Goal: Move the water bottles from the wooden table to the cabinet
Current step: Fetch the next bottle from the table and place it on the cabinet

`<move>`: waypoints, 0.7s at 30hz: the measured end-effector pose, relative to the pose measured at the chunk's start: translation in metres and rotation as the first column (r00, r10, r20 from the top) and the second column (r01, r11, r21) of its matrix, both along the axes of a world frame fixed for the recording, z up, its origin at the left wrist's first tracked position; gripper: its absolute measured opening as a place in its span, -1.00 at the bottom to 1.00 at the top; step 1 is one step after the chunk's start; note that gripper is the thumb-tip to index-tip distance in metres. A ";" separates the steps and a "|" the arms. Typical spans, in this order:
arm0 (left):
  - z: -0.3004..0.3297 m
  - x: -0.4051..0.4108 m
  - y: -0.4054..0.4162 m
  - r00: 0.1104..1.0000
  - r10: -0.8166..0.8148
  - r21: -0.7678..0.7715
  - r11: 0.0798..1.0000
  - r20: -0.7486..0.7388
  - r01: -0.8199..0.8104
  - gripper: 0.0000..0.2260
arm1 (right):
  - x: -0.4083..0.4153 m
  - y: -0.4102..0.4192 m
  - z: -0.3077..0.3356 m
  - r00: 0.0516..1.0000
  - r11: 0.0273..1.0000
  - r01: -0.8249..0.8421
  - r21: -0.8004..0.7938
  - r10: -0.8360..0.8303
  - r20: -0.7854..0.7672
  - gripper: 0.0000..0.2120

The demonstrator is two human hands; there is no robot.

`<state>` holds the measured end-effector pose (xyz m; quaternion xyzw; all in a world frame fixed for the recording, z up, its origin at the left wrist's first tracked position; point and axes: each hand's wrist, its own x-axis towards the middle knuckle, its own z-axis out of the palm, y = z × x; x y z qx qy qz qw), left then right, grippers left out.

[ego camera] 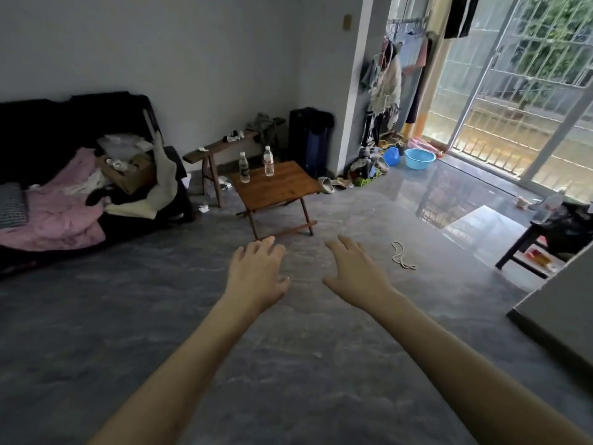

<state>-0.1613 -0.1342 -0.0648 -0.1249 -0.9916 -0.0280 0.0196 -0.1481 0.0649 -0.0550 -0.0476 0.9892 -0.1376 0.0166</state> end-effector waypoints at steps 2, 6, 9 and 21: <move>0.000 -0.014 0.019 1.000 0.027 0.023 0.999 0.007 -0.027 -0.43 | -0.019 0.018 0.001 1.000 1.000 -0.014 -0.008 0.014 -0.002 -0.34; 0.003 -0.046 0.050 0.999 0.042 0.012 0.999 0.014 -0.042 -0.43 | -0.053 0.052 0.000 1.000 1.000 -0.018 -0.022 0.018 0.005 -0.35; 0.007 -0.069 0.065 0.999 0.051 0.014 0.999 0.011 -0.051 -0.42 | -0.075 0.071 -0.003 1.000 0.999 -0.019 -0.031 0.020 0.011 -0.35; -0.001 -0.213 0.086 0.995 0.081 -0.023 0.997 0.053 -0.080 -0.42 | -0.221 0.095 -0.021 0.997 0.997 -0.073 -0.040 0.073 -0.002 -0.36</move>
